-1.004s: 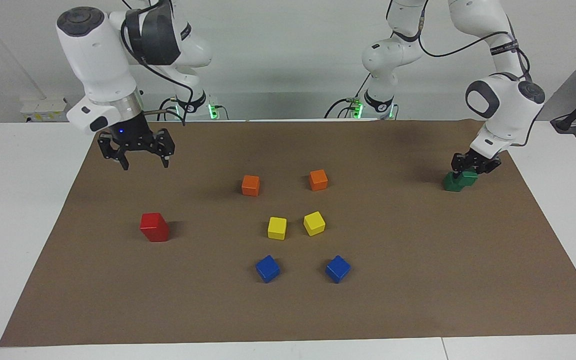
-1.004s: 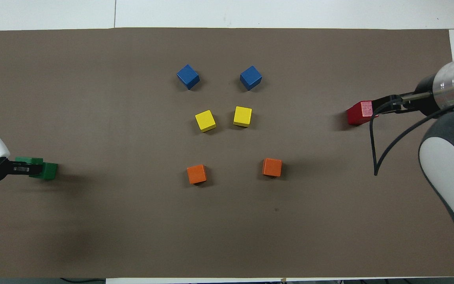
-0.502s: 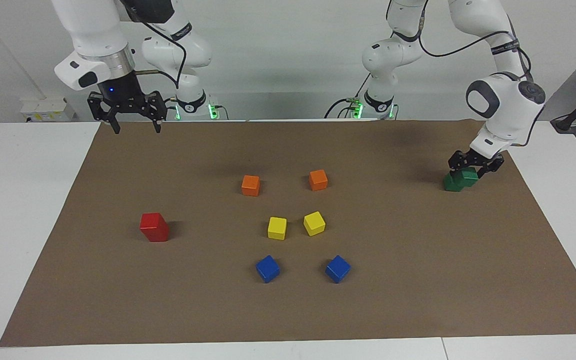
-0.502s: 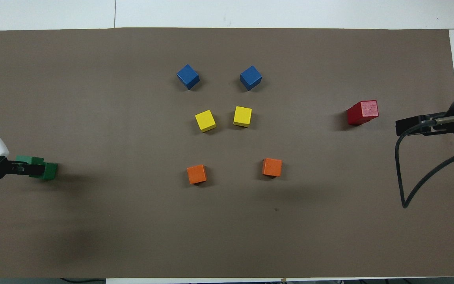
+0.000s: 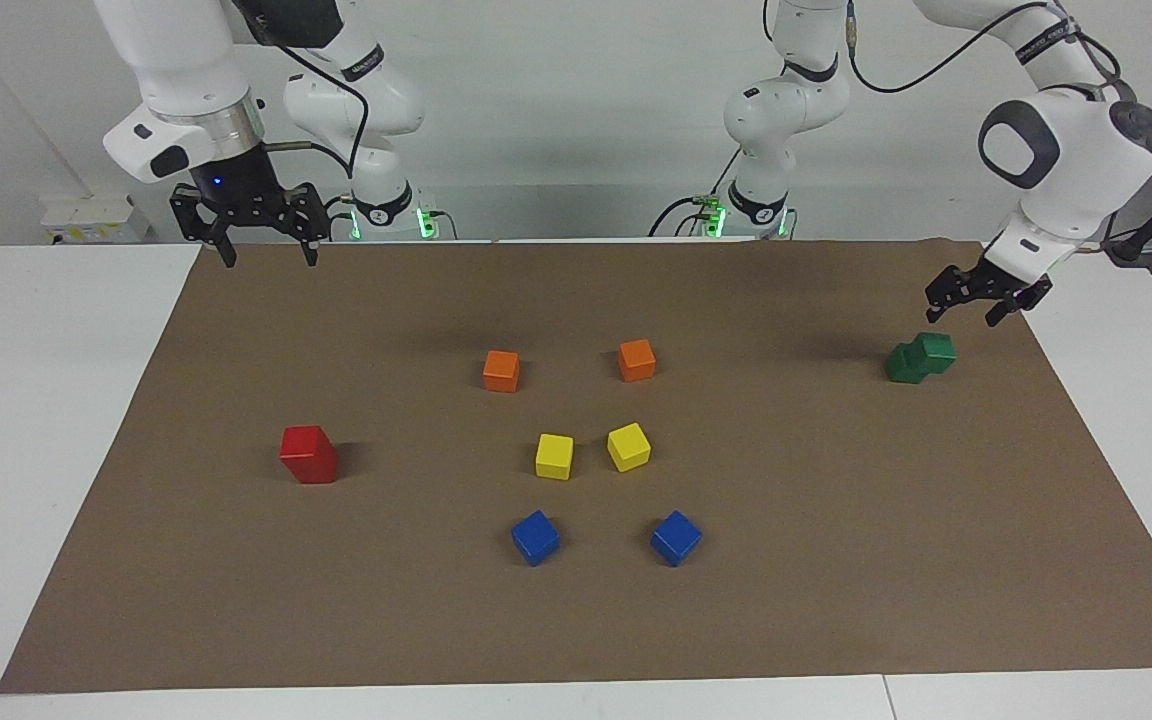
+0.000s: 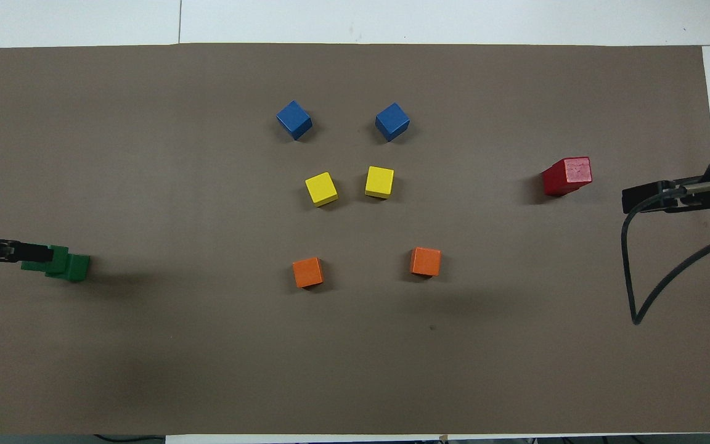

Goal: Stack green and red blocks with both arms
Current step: 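Open the left gripper and withdraw it from the green blocks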

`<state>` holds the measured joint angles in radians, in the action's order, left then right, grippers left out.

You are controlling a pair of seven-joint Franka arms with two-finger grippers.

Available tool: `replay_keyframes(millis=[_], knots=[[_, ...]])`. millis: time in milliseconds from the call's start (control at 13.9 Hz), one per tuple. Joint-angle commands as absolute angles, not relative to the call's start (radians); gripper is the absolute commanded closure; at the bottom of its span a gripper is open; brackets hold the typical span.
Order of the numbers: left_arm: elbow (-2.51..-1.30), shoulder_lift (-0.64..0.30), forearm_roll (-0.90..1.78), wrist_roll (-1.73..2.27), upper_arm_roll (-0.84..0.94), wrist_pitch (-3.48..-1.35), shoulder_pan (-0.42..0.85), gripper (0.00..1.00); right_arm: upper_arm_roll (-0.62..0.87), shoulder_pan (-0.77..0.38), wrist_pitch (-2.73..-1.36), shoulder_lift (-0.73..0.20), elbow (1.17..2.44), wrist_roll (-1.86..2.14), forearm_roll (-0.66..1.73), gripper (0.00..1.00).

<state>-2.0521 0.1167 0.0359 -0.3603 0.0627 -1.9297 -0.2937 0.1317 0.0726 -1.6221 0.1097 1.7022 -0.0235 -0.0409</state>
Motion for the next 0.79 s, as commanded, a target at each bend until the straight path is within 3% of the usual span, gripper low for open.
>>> replay_keyframes(millis=[0,215,430,717], knots=[[-1.932,0.132,0.018,-0.153,0.08,-1.782,-0.247,0.0,0.138,0.092,-1.623,0.097,1.709,-0.009,-0.021,0.0],[-1.844,0.121,0.015,0.001,0.089,-1.734,-0.183,0.0,0.138,0.11,-1.628,0.087,1.715,-0.009,0.007,0.0],[-1.683,0.062,0.002,0.014,0.097,-1.568,-0.176,0.0,0.138,0.126,-1.638,0.087,1.721,-0.009,0.021,0.0],[-1.638,0.044,0.027,0.011,0.095,-1.494,-0.13,0.0,0.138,0.126,-1.647,0.089,1.738,-0.009,0.021,0.0]])
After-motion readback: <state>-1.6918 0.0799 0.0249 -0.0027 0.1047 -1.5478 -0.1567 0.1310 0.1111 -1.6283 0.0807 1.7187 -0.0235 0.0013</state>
